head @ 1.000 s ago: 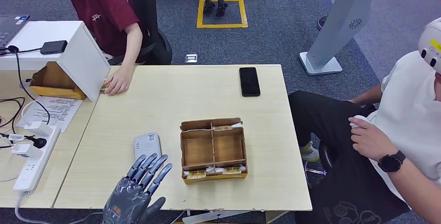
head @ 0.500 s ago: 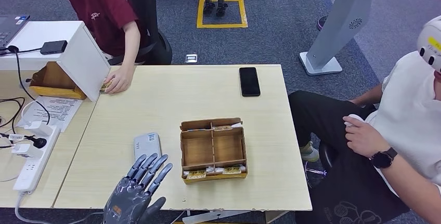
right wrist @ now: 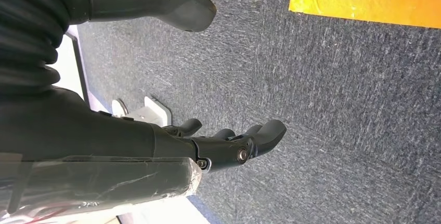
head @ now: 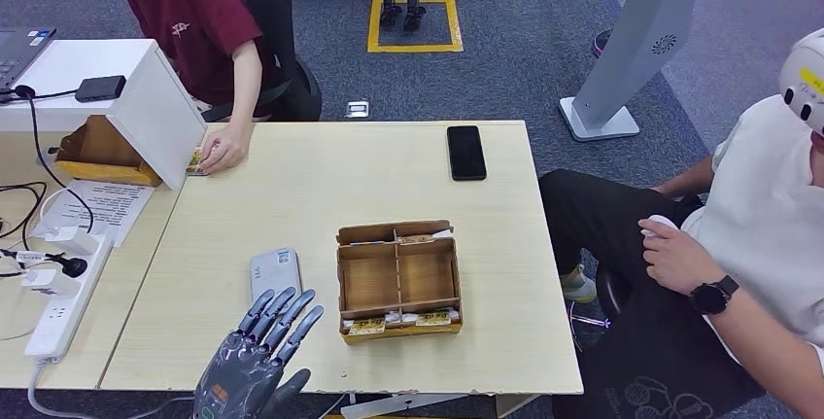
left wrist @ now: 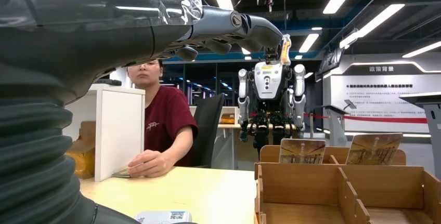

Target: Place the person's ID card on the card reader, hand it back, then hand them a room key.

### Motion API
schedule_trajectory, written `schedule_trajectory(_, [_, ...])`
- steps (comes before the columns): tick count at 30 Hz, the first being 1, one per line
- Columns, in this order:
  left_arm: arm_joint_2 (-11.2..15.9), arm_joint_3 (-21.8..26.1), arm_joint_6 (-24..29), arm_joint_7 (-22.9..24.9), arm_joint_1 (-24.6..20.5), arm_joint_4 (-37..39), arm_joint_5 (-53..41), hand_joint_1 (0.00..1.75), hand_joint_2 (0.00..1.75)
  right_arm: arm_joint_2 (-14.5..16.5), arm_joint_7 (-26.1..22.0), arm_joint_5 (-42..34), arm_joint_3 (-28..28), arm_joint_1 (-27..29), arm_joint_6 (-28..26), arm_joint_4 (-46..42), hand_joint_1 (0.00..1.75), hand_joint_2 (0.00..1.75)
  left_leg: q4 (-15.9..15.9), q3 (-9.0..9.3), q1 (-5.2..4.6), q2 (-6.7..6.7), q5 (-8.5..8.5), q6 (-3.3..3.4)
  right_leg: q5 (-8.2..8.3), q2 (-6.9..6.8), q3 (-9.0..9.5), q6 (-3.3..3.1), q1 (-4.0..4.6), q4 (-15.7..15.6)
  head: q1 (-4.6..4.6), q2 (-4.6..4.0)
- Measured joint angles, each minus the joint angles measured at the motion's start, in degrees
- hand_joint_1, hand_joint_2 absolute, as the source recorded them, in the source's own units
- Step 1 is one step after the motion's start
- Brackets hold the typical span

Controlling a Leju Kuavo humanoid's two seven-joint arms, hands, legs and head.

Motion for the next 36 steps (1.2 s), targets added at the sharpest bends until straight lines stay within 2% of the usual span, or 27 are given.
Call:
schedule_trajectory(8, [-0.01, -0.01, -0.49, 0.00, -0.05, 0.01, 0.55, 0.00, 1.75, 0.01, -0.02, 0.16, 0.00, 0.00, 0.02, 0.00, 0.00, 1.75, 0.00, 0.01, 0.00, 0.00, 0.00, 0.00, 0.00, 0.00, -0.01, 0.00, 0.00, -0.01, -0.01, 0.00])
schedule_trajectory(10, [-1.04, -0.10, -2.02, -0.35, -1.28, 1.61, 2.26, 0.00, 1.75, 0.02, 0.01, 0.77, 0.01, -0.02, 0.10, 0.00, 0.00, 1.75, 0.00, 0.03, -0.06, -0.08, 0.02, 0.02, 0.00, -0.10, -0.04, 0.01, -0.05, -0.03, -0.03, 0.00])
schedule_trajectory(12, [-4.64, -0.37, -2.34, -1.31, -4.67, 7.85, 3.55, 0.00, 1.75, 0.14, 0.21, 1.61, 0.03, -0.26, 0.13, 0.00, 0.00, 1.75, 0.00, 0.00, -0.12, -0.27, 0.09, 0.12, 0.02, -0.33, 0.02, 0.04, -0.12, -0.04, -0.09, 0.00])
schedule_trajectory(15, [-11.33, -1.27, 0.36, -2.55, -9.83, 19.39, 3.61, 0.00, 1.75, 0.39, 0.51, 2.32, 0.07, -0.99, 0.02, 0.00, 0.00, 1.75, 0.01, -0.03, -0.13, -0.36, 0.16, 0.19, 0.11, -0.43, 0.10, 0.15, -0.14, -0.03, 0.00, 0.00])
schedule_trajectory(17, [-14.04, -1.87, 1.18, -2.85, -11.69, 23.88, 3.68, 0.00, 1.75, 0.44, 0.47, 2.40, 0.07, -1.19, 0.00, 0.00, 0.00, 1.75, 0.03, -0.02, -0.16, -0.32, 0.18, 0.19, 0.15, -0.37, 0.10, 0.21, -0.16, -0.03, 0.04, 0.00])
schedule_trajectory(19, [-15.53, -2.23, 1.20, -2.90, -12.63, 26.60, 3.86, 0.00, 1.75, 0.47, 0.42, 2.40, 0.07, -1.18, 0.00, 0.01, 0.00, 1.75, 0.05, -0.02, -0.17, -0.31, 0.18, 0.19, 0.16, -0.34, 0.09, 0.22, -0.16, -0.04, 0.02, 0.00])
schedule_trajectory(25, [-17.61, -2.53, 1.19, -2.89, -14.03, 30.91, 4.09, 0.00, 1.75, 0.50, 0.36, 2.40, 0.07, -1.18, 0.00, 0.02, 0.00, 1.75, 0.06, -0.03, -0.16, -0.32, 0.17, 0.19, 0.14, -0.34, 0.07, 0.22, -0.15, -0.04, 0.00, 0.00])
schedule_trajectory(36, [-18.50, -2.56, 1.20, -2.89, -14.58, 33.12, 4.09, 0.00, 1.75, 0.50, 0.26, 2.40, 0.07, -1.16, -0.02, 0.01, 0.00, 1.75, 0.06, -0.04, -0.15, -0.31, 0.18, 0.19, 0.14, -0.34, 0.05, 0.21, -0.15, -0.03, 0.01, 0.00])
